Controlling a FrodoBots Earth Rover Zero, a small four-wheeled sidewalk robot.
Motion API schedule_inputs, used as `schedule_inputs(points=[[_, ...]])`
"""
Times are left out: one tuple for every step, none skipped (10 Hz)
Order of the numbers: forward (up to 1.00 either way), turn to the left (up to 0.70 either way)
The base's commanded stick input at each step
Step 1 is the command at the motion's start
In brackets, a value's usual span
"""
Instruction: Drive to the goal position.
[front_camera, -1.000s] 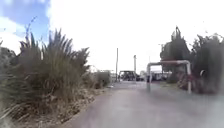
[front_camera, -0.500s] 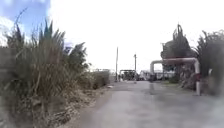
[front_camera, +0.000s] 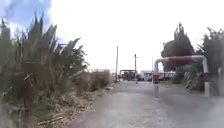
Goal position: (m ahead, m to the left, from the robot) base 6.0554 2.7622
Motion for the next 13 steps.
schedule_inputs(points=[[0.7,-0.35],[0.7,-0.35],[0.7,-0.35],[0.7,-0.35],[0.7,0.0],[0.7,0.0],[0.7,0.0],[0.7,0.0],[0.7,0.0],[0.7,0.0],[0.7,0.0],[0.7,0.0],[0.7,0.0]])
